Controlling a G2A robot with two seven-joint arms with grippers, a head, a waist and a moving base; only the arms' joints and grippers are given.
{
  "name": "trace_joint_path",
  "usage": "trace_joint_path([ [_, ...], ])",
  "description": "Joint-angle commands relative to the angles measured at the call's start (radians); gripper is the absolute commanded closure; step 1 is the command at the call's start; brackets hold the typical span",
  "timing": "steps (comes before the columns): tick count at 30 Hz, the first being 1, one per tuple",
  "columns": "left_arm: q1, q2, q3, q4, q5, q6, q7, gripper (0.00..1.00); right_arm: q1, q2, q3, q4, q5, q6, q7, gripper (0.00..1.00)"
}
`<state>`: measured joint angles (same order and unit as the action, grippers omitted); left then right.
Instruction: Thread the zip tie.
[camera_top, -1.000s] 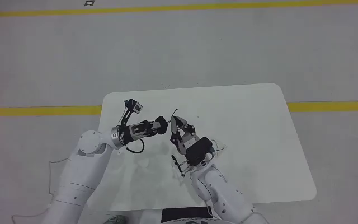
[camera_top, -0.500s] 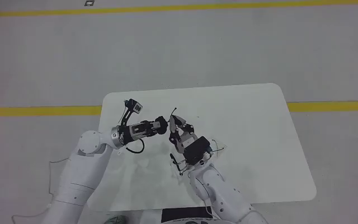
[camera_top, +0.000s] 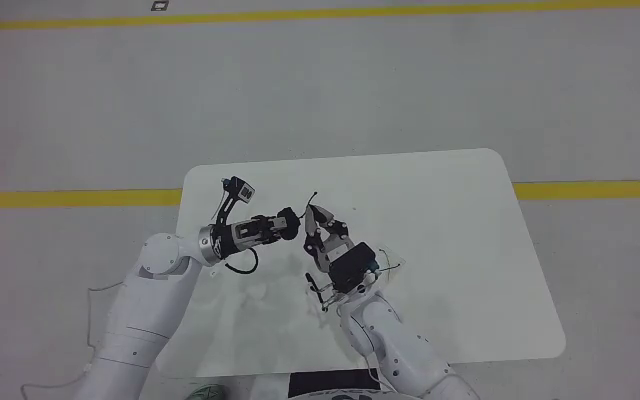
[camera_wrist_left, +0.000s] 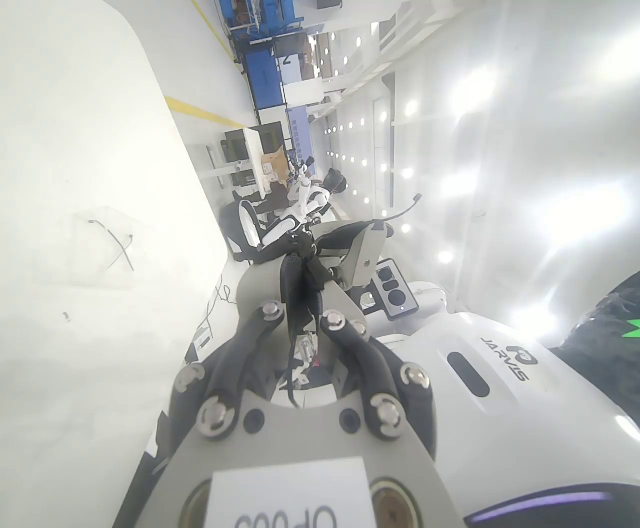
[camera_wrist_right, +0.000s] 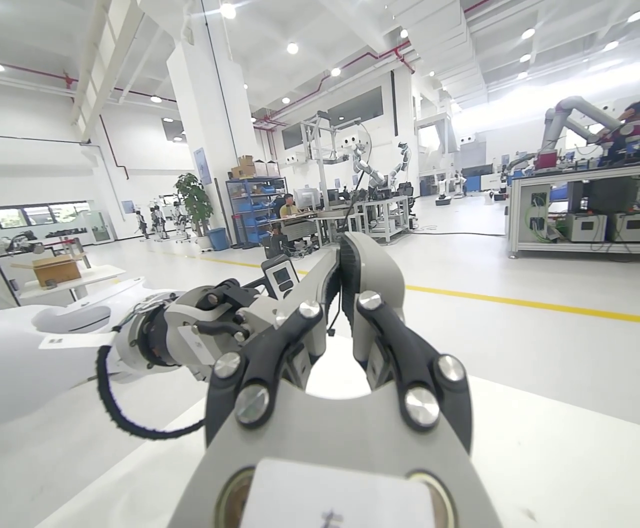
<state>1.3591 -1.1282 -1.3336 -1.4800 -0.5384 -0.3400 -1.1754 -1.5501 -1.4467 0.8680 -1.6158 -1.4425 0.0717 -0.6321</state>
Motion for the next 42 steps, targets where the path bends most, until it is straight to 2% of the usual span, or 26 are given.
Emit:
trace_joint_path([
  [1, 0.000, 0.000, 0.000, 0.000, 0.000, 0.000, 0.000, 1.00, 0.000, 0.000, 0.001, 0.000, 0.000, -0.001, 0.001, 1.00],
  [42, 0.000, 0.000, 0.000, 0.000, 0.000, 0.000, 0.000, 1.00, 0.003, -0.004, 0.004, 0.007, 0.004, -0.019, -0.012, 1.00],
])
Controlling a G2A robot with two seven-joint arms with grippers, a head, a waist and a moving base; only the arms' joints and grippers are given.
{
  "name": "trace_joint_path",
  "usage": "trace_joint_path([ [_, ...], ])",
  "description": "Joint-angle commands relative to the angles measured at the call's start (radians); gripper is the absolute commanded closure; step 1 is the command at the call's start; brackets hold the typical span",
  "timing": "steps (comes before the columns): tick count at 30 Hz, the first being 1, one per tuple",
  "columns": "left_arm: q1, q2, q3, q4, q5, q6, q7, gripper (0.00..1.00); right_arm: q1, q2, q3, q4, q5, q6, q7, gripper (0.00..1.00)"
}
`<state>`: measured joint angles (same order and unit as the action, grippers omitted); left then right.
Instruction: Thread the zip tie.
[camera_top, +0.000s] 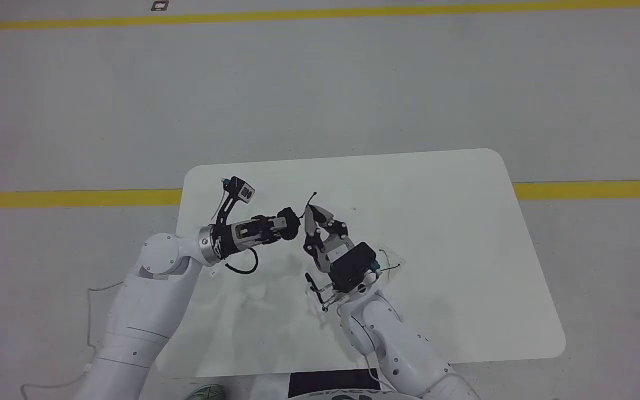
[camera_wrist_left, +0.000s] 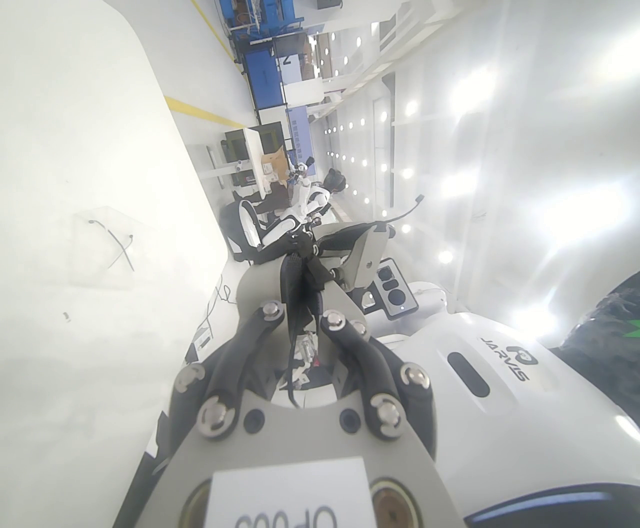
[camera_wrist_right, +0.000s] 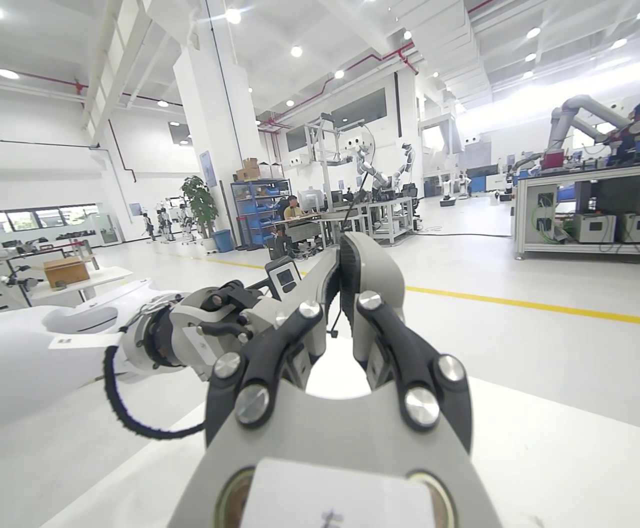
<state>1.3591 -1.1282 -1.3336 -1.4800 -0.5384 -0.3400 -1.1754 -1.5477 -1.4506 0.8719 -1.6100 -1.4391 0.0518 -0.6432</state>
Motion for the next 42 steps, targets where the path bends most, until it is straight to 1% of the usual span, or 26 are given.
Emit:
trace_joint_path([
  [1, 0.000, 0.000, 0.000, 0.000, 0.000, 0.000, 0.000, 1.00, 0.001, 0.000, 0.000, 0.002, 0.000, 0.002, -0.001, 1.00],
  [25, 0.000, 0.000, 0.000, 0.000, 0.000, 0.000, 0.000, 1.00, -0.002, -0.001, 0.005, 0.004, -0.005, -0.001, 0.011, 1.00],
  [42, 0.000, 0.000, 0.000, 0.000, 0.000, 0.000, 0.000, 1.00, -0.006, 0.001, 0.005, 0.009, 0.008, -0.037, 0.023, 1.00],
])
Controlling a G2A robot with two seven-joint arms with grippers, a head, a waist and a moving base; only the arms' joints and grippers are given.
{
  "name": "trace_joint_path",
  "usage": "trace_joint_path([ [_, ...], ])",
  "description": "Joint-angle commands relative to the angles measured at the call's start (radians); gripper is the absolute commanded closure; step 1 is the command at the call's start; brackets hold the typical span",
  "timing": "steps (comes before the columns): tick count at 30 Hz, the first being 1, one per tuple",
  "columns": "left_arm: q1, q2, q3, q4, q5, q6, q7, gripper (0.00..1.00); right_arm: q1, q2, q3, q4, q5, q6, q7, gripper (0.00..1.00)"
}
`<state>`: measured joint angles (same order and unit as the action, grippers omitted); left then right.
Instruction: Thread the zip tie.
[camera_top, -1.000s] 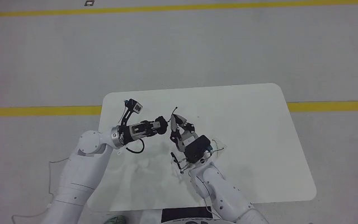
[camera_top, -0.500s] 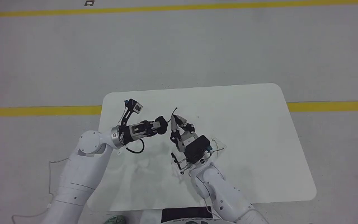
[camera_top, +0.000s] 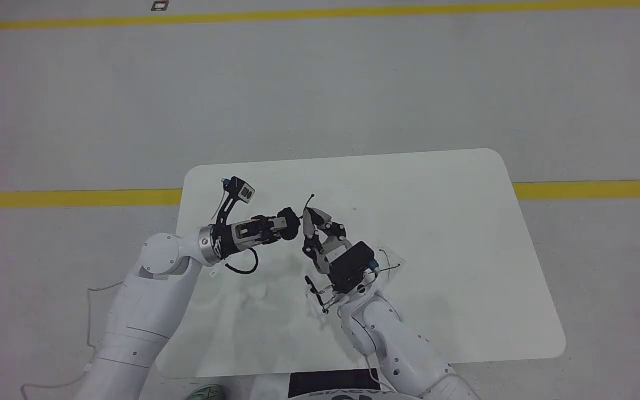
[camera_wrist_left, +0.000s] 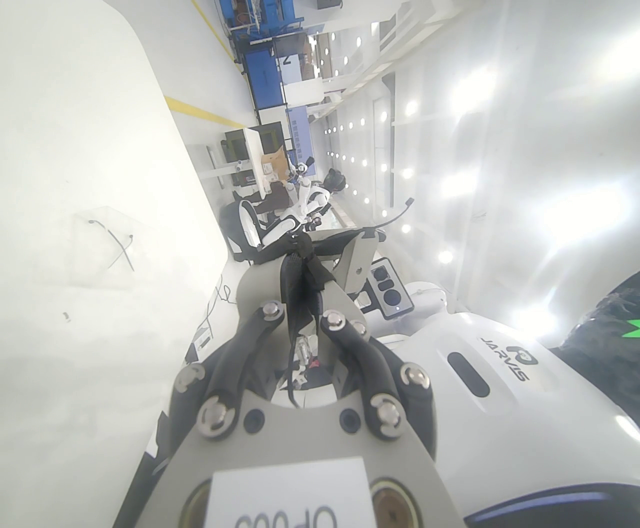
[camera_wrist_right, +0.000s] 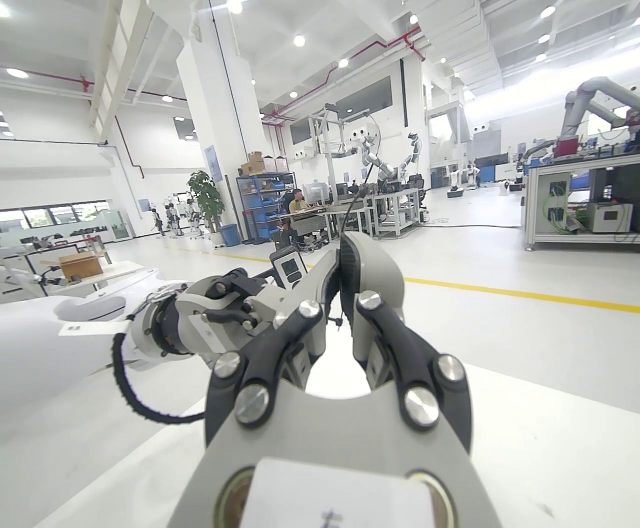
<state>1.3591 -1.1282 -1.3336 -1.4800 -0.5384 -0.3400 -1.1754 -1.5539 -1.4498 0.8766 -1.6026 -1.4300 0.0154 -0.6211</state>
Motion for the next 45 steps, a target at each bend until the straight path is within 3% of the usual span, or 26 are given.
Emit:
trace_joint_path([
  [1, 0.000, 0.000, 0.000, 0.000, 0.000, 0.000, 0.000, 1.00, 0.000, 0.000, 0.000, 0.002, -0.002, -0.002, 0.003, 1.00],
  [45, 0.000, 0.000, 0.000, 0.000, 0.000, 0.000, 0.000, 1.00, -0.016, 0.008, 0.000, 0.001, -0.041, 0.010, 0.037, 1.00],
])
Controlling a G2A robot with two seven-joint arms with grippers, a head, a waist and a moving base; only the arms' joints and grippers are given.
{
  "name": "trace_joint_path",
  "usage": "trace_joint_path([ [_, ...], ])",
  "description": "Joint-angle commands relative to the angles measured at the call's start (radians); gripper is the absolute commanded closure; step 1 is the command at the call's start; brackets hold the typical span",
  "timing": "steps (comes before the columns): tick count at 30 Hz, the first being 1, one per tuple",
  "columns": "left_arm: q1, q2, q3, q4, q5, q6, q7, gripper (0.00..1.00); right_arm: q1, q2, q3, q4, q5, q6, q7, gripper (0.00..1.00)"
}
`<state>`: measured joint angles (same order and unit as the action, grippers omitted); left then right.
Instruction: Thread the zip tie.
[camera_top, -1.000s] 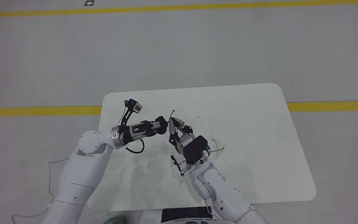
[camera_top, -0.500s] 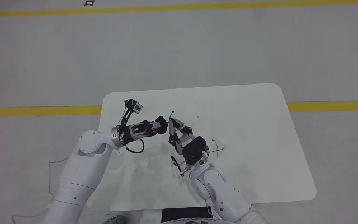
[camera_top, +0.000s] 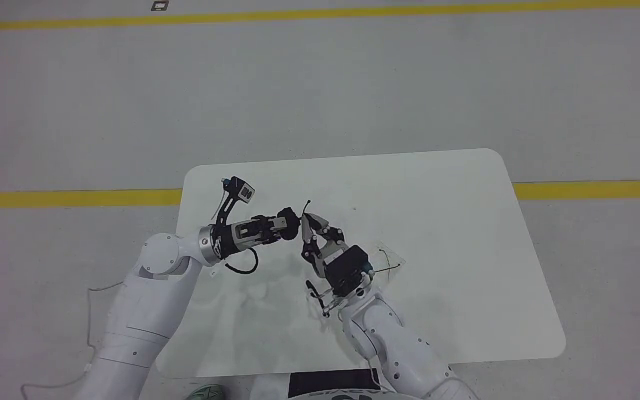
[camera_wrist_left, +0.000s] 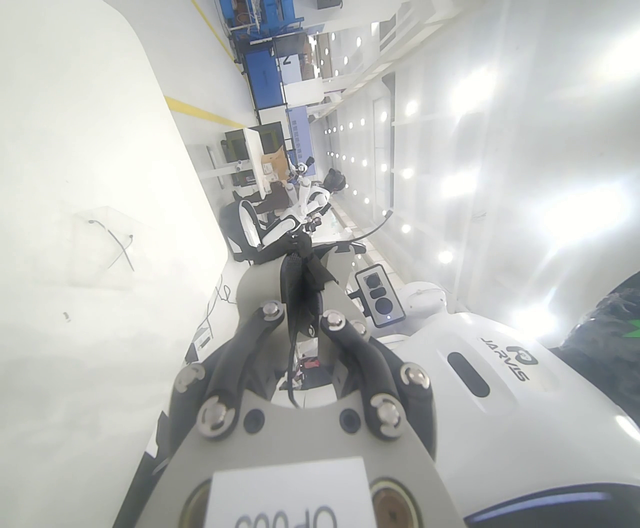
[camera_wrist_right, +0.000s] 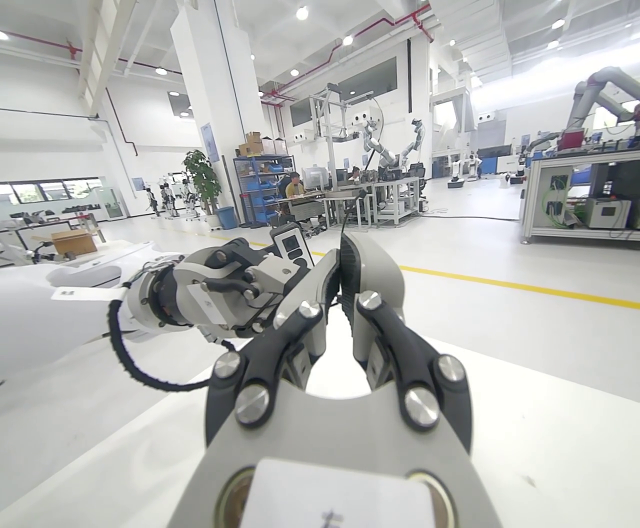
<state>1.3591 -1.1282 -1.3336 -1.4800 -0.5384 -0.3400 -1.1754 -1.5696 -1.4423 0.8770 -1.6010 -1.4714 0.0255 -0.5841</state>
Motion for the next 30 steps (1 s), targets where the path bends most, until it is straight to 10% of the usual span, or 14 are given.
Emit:
trace_joint_path([
  [1, 0.000, 0.000, 0.000, 0.000, 0.000, 0.000, 0.000, 1.00, -0.001, 0.000, -0.001, -0.001, 0.001, 0.001, 0.000, 1.00],
  [4, 0.000, 0.000, 0.000, 0.000, 0.000, 0.000, 0.000, 1.00, -0.003, 0.000, -0.001, -0.004, 0.002, 0.003, -0.003, 0.91],
  [6, 0.000, 0.000, 0.000, 0.000, 0.000, 0.000, 0.000, 1.00, -0.005, 0.000, -0.001, -0.007, 0.007, 0.007, -0.006, 0.00],
  [27, 0.000, 0.000, 0.000, 0.000, 0.000, 0.000, 0.000, 1.00, -0.027, 0.014, 0.036, -0.019, -0.046, -0.001, -0.073, 0.00],
  [30, 0.006, -0.003, -0.005, 0.015, -0.143, 0.073, 0.033, 1.00, -0.020, 0.018, 0.044, -0.022, -0.081, 0.001, -0.055, 0.00],
])
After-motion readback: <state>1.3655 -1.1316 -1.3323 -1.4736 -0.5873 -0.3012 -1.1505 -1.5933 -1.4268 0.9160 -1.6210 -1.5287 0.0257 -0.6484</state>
